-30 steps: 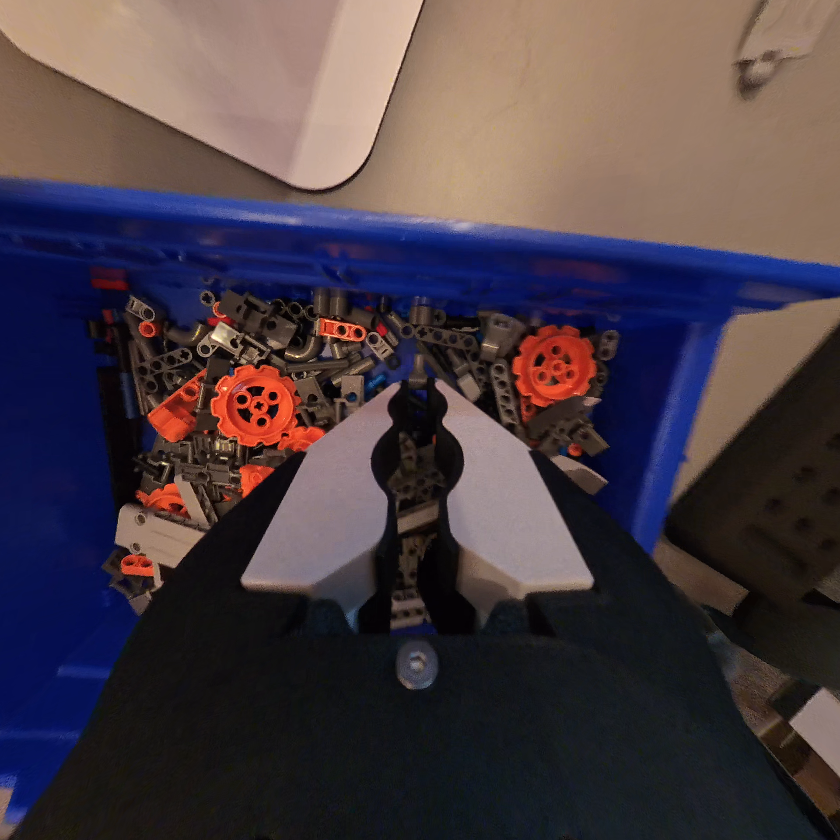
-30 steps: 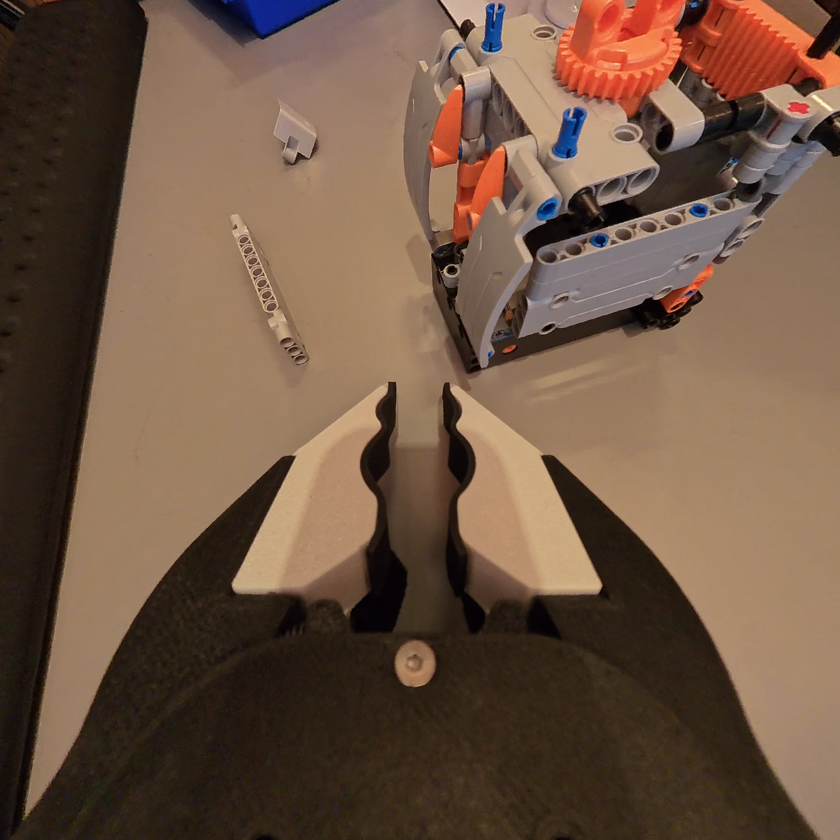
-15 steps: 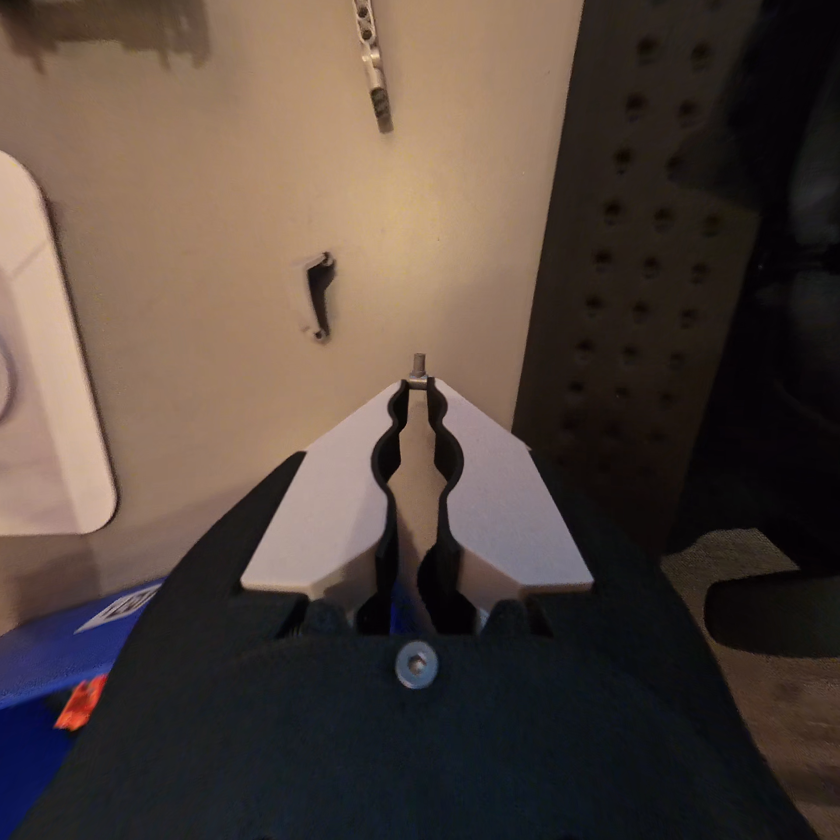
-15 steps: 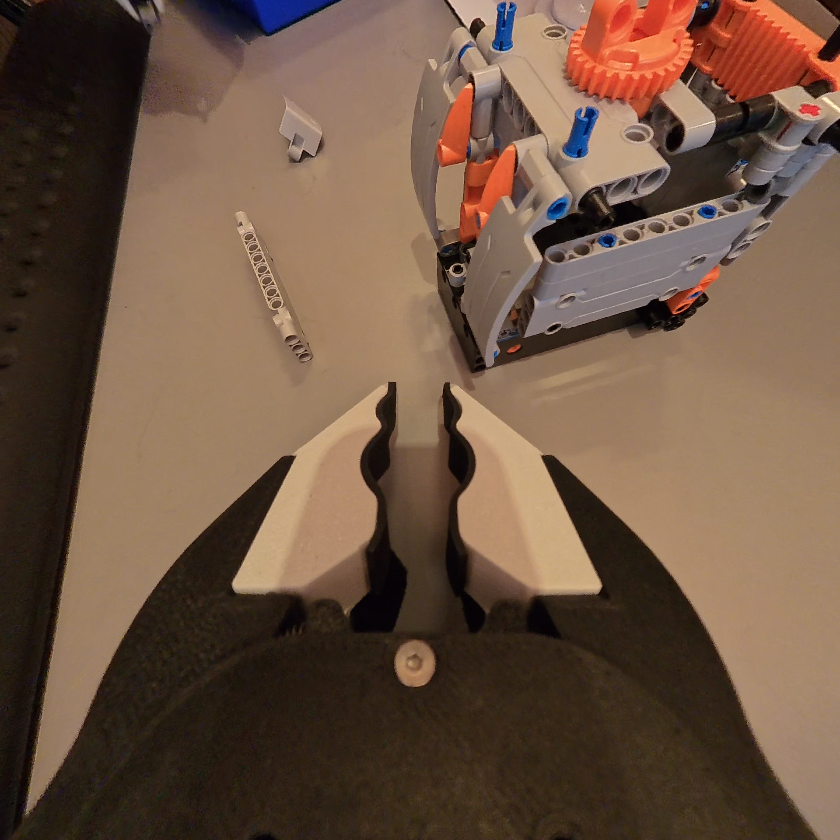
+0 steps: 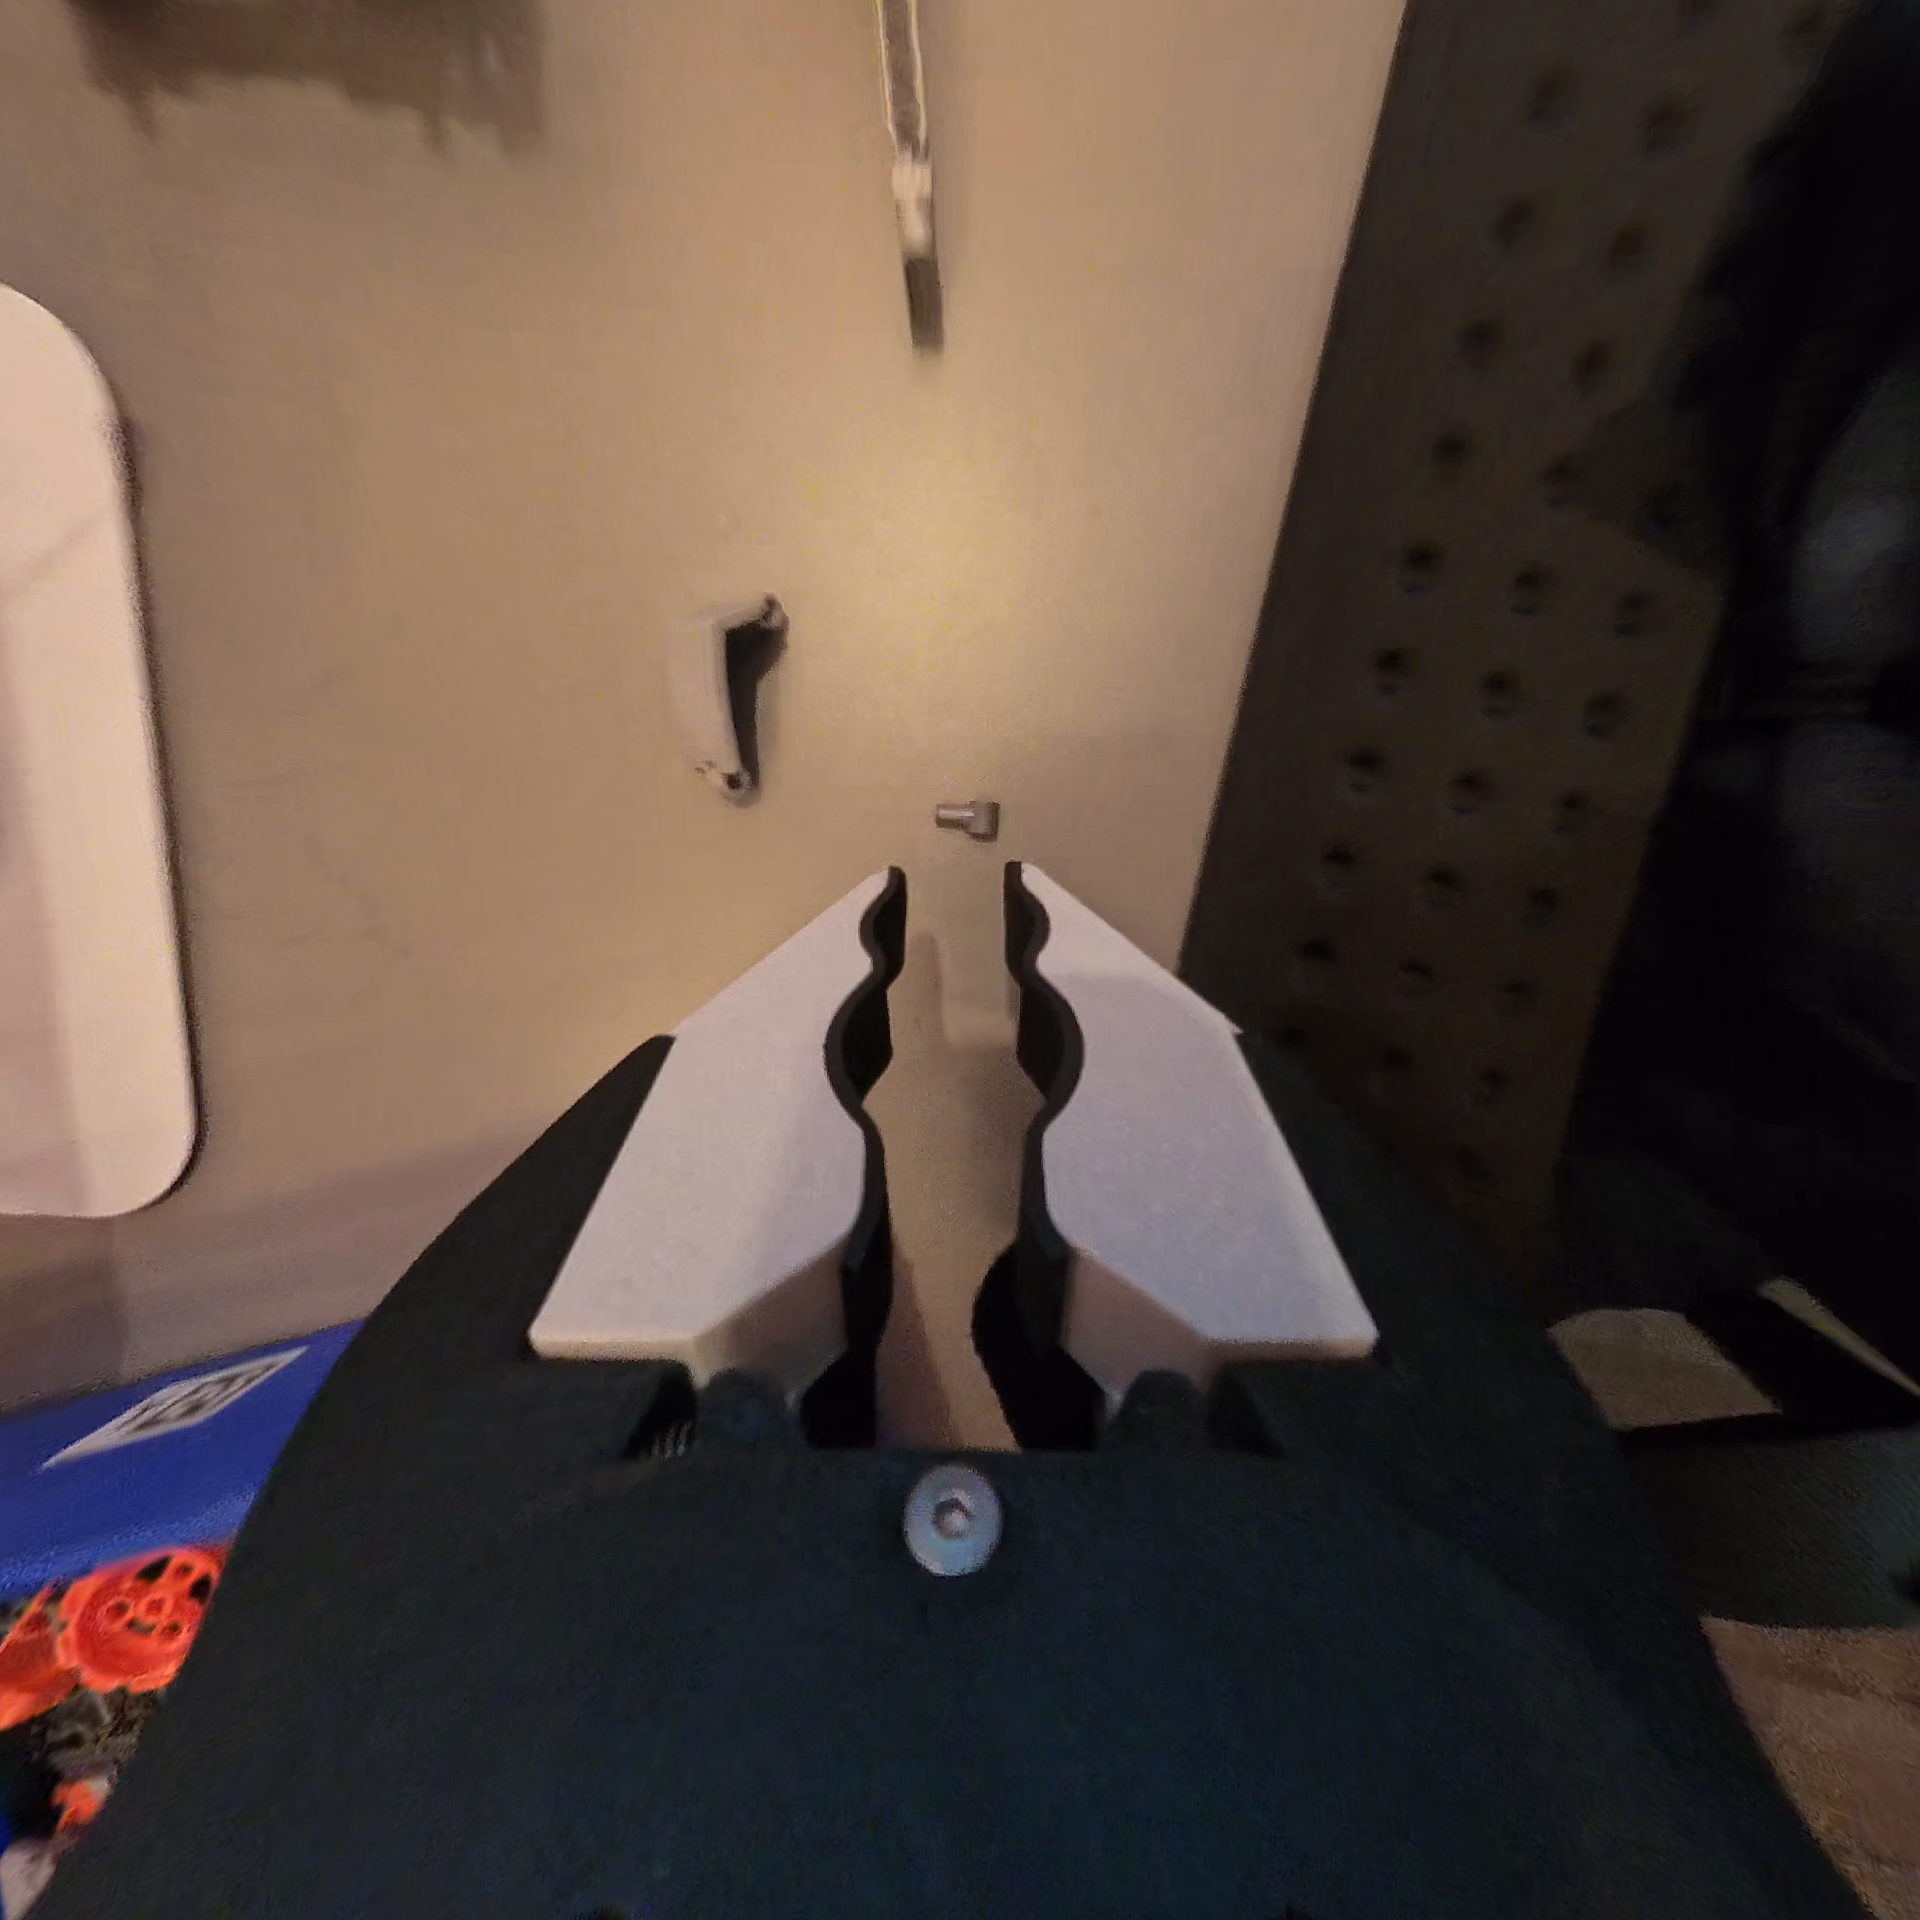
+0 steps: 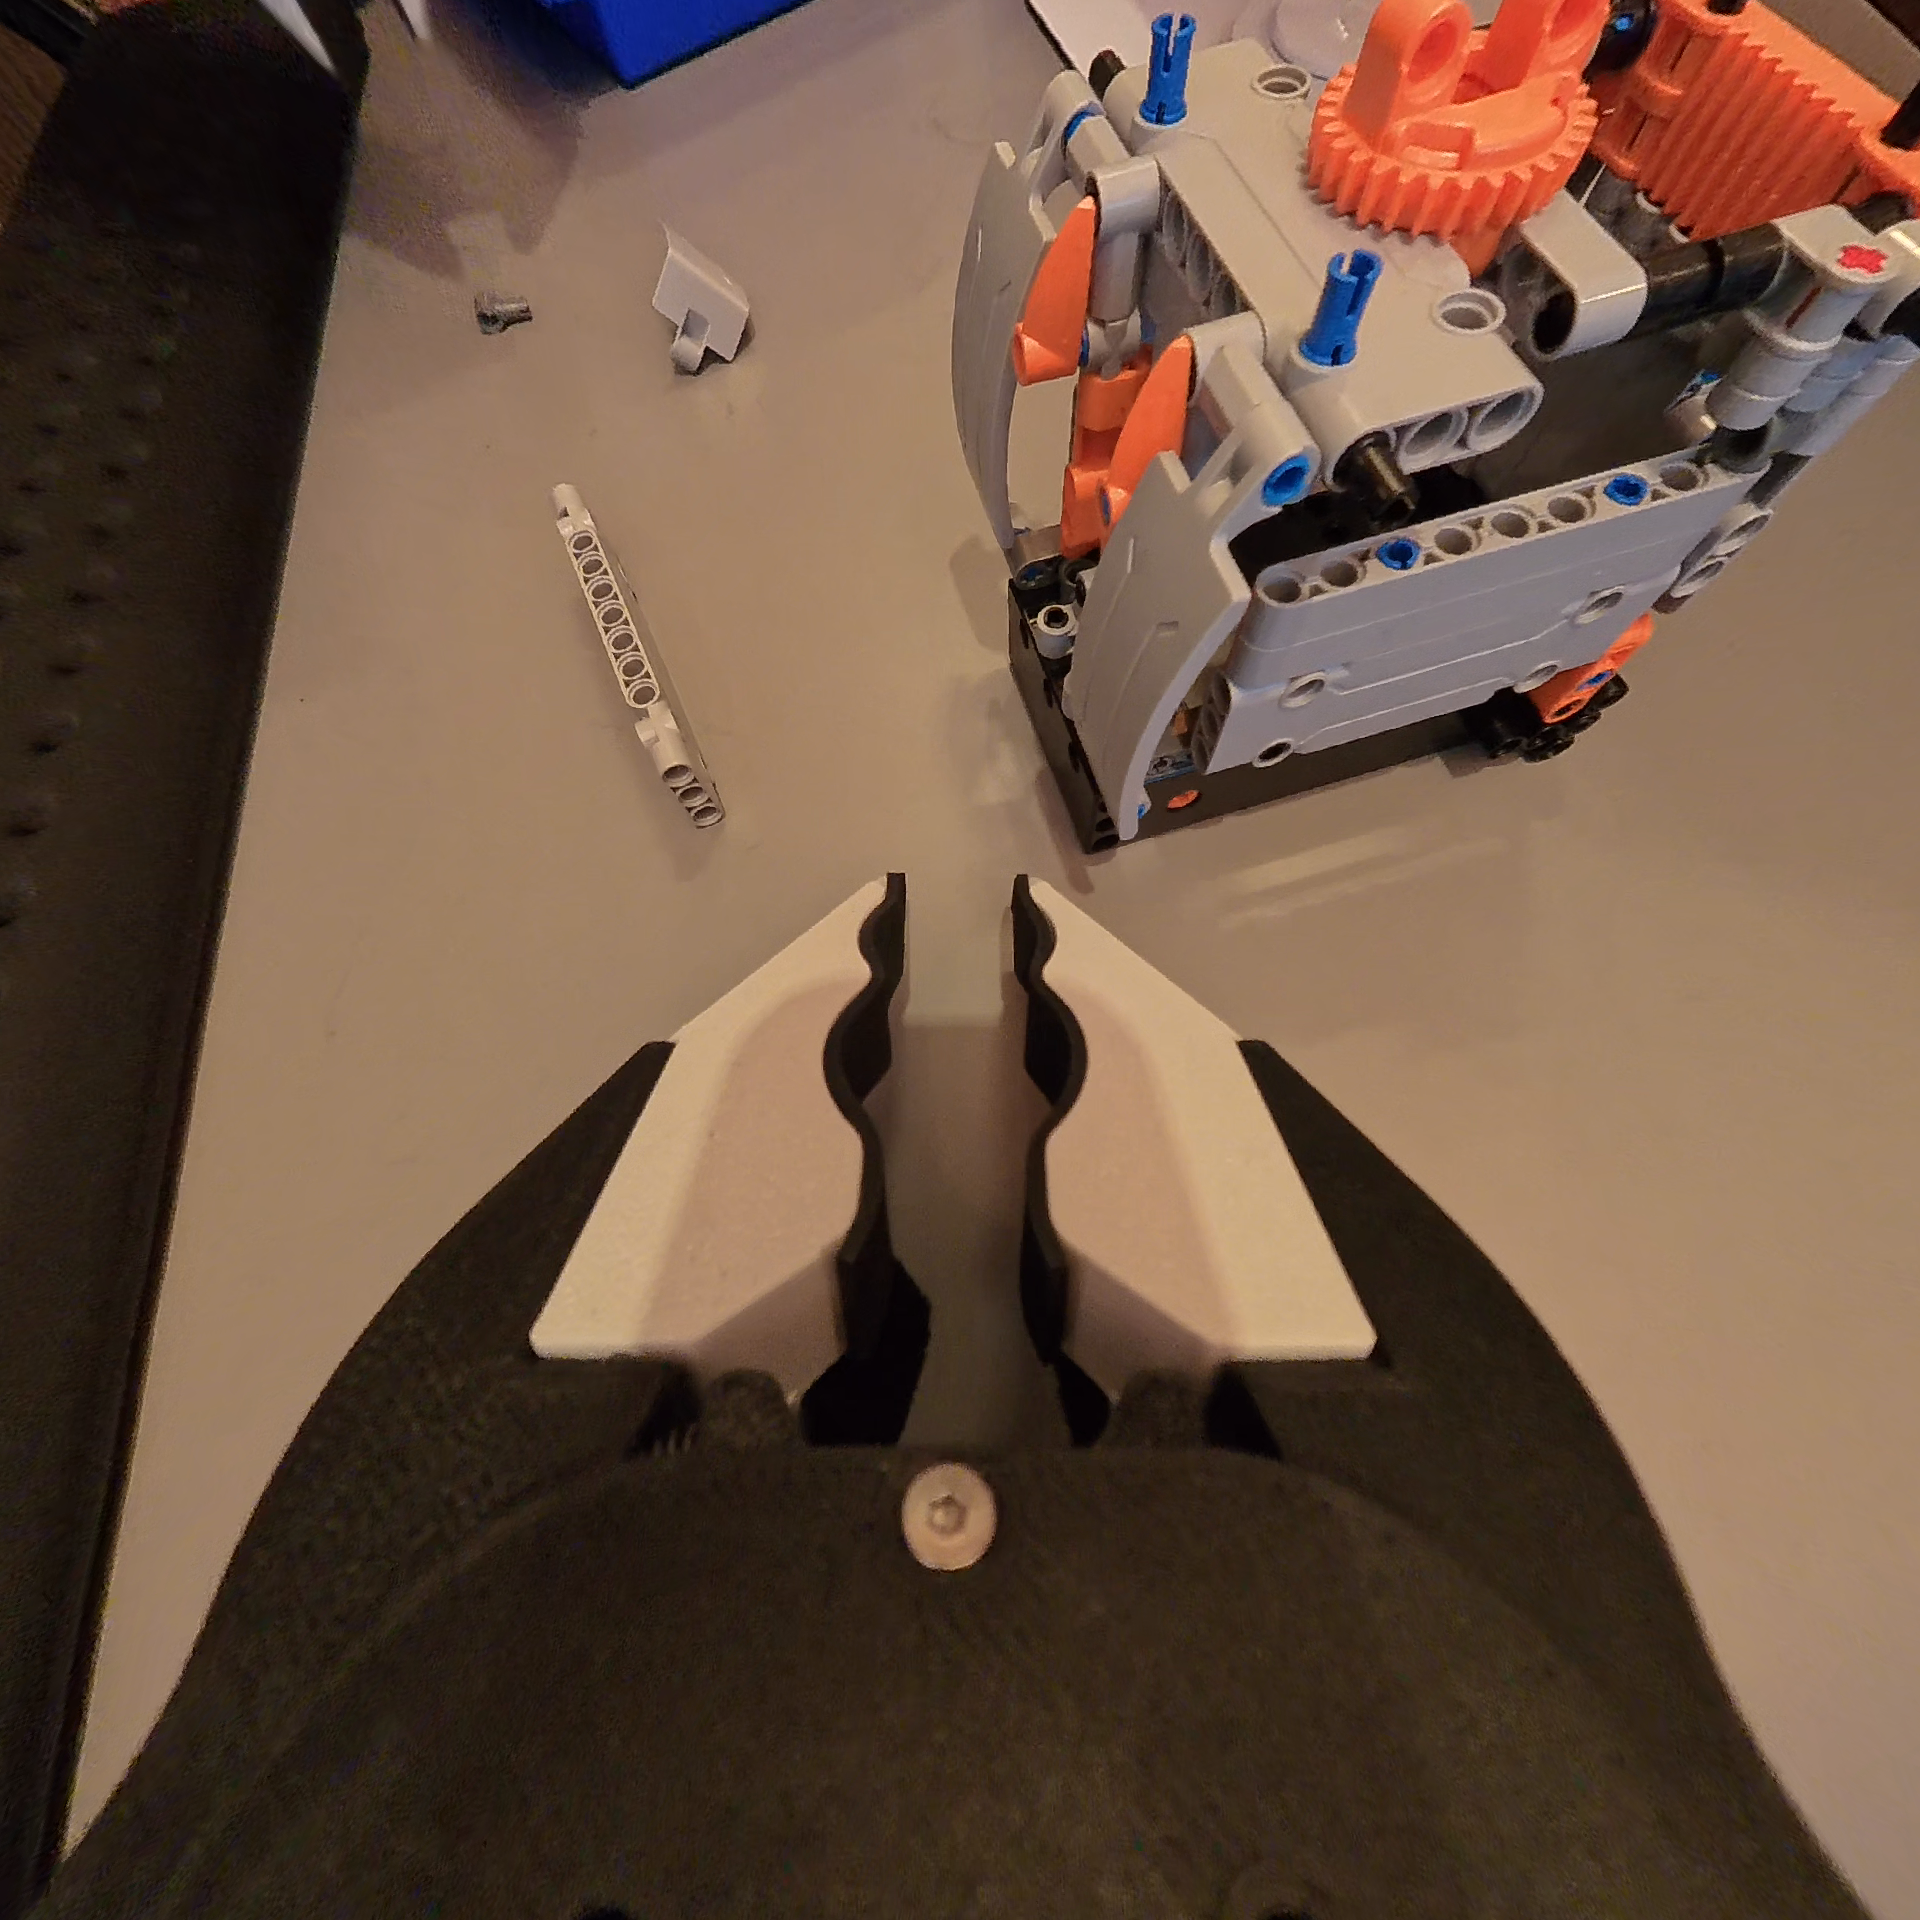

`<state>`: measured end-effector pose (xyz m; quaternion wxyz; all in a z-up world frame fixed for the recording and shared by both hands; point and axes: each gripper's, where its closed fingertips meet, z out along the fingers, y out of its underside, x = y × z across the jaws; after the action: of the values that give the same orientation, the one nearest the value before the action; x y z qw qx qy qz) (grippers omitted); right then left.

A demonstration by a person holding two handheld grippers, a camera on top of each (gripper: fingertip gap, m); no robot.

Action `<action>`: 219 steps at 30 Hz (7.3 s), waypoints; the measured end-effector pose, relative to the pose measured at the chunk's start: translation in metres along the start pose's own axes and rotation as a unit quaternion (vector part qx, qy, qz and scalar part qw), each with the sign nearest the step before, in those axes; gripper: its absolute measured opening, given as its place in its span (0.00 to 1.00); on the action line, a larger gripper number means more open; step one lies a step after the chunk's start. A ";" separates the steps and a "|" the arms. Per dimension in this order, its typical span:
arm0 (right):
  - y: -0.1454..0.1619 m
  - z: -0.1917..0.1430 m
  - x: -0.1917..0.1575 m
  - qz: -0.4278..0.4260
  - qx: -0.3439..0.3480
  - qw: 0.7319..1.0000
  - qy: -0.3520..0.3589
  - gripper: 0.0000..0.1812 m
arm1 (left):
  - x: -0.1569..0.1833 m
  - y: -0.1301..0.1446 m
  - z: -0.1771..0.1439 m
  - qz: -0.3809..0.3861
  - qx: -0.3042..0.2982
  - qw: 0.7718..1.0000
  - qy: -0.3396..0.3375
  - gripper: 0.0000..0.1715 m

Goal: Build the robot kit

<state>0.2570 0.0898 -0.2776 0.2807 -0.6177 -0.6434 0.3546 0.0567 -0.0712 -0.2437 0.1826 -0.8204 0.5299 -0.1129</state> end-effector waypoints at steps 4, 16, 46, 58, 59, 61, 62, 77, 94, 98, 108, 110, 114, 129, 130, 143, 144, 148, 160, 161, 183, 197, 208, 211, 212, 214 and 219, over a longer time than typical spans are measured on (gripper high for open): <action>0.000 0.000 0.001 0.004 0.000 1.000 0.001 0.10 | -0.040 0.013 -0.079 -0.016 0.024 0.997 -0.071 0.04; -0.001 0.000 0.006 0.020 0.002 1.000 0.007 0.10 | -0.114 0.146 -0.041 -0.178 -0.092 0.977 -0.077 0.07; -0.001 -0.001 0.002 0.010 0.003 1.000 0.001 0.10 | -0.138 0.155 -0.023 -0.236 -0.077 0.966 -0.066 0.06; -0.001 -0.001 0.001 0.006 0.004 1.000 -0.002 0.10 | -0.139 0.159 -0.023 -0.235 -0.076 0.967 -0.065 0.05; -0.001 -0.001 0.001 0.006 0.004 1.000 -0.002 0.10 | -0.138 0.157 -0.023 -0.231 -0.074 0.968 -0.061 0.06; -0.001 -0.001 0.001 0.006 0.004 1.000 -0.002 0.10 | -0.137 0.157 -0.023 -0.231 -0.073 0.968 -0.061 0.07; -0.001 -0.001 0.001 0.006 0.004 1.000 -0.002 0.10 | -0.137 0.158 -0.023 -0.229 -0.074 0.969 -0.063 0.08; -0.001 -0.001 0.000 0.004 0.003 1.000 -0.003 0.10 | -0.134 0.151 -0.018 -0.205 -0.079 0.974 -0.059 0.04; -0.011 -0.006 0.001 -0.003 0.022 1.000 0.011 0.10 | -0.138 0.099 -0.096 -0.215 0.031 0.970 -0.108 0.03; -0.030 -0.018 0.003 -0.028 0.037 0.998 0.047 0.10 | -0.129 0.057 -0.126 -0.210 0.098 0.967 -0.102 0.03; -0.118 -0.050 -0.038 -0.125 0.070 0.977 0.158 0.13 | -0.071 -0.078 -0.117 -0.147 0.229 0.961 -0.054 0.03; -0.141 -0.050 -0.061 -0.149 0.101 0.970 0.164 0.15 | -0.056 -0.107 -0.113 -0.151 0.284 0.947 -0.020 0.03; -0.167 -0.037 -0.096 -0.173 0.140 0.958 0.178 0.17 | -0.032 -0.147 -0.091 -0.161 0.349 0.923 0.006 0.03; -0.184 -0.008 -0.112 -0.213 0.157 0.929 0.260 0.14 | -0.006 -0.182 -0.083 -0.248 0.532 0.793 0.164 0.03; -0.185 -0.007 -0.112 -0.217 0.157 0.927 0.264 0.13 | -0.005 -0.182 -0.084 -0.252 0.540 0.784 0.175 0.03; -0.188 -0.004 -0.107 -0.204 0.168 0.927 0.266 0.10 | -0.007 -0.184 -0.081 -0.282 0.581 0.724 0.242 0.03; -0.188 -0.005 -0.106 -0.201 0.170 0.926 0.269 0.10 | -0.008 -0.184 -0.081 -0.285 0.583 0.721 0.245 0.03; -0.190 -0.010 -0.103 -0.197 0.180 0.923 0.276 0.12 | -0.012 -0.183 -0.080 -0.295 0.591 0.705 0.260 0.03; -0.193 -0.018 -0.098 -0.194 0.193 0.909 0.315 0.13 | -0.023 -0.184 -0.080 -0.328 0.623 0.636 0.316 0.03; -0.194 -0.020 -0.097 -0.194 0.195 0.907 0.319 0.13 | -0.023 -0.184 -0.080 -0.329 0.624 0.633 0.320 0.03; -0.180 -0.031 -0.083 -0.149 0.181 0.940 0.247 0.03 | -0.022 -0.168 -0.061 -0.326 0.568 0.708 0.265 0.08; -0.120 -0.020 -0.064 -0.123 0.035 0.983 0.134 0.03 | -0.016 -0.102 0.058 -0.184 0.194 0.963 0.025 0.25; -0.100 -0.007 -0.065 -0.111 -0.008 0.991 0.076 0.03 | -0.008 -0.097 0.091 -0.129 0.124 0.983 0.031 0.16; -0.096 -0.005 -0.067 -0.110 -0.018 0.992 0.062 0.03 | -0.012 -0.095 0.089 -0.128 0.129 0.983 0.024 0.15; -0.095 -0.004 -0.068 -0.109 -0.023 0.992 0.055 0.03 | -0.011 -0.094 0.088 -0.129 0.132 0.982 0.028 0.15; -0.094 -0.002 -0.071 -0.113 -0.033 0.992 0.039 0.03 | -0.011 -0.094 0.087 -0.134 0.141 0.980 0.034 0.16; -0.085 0.008 -0.081 -0.130 -0.086 0.988 -0.003 0.03 | -0.007 -0.097 0.093 -0.122 0.140 0.982 0.036 0.18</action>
<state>0.2065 0.0093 -0.2077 0.2685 -0.5495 -0.7471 0.2604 0.1688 -0.0120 -0.2872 0.2613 -0.8405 0.4114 -0.2367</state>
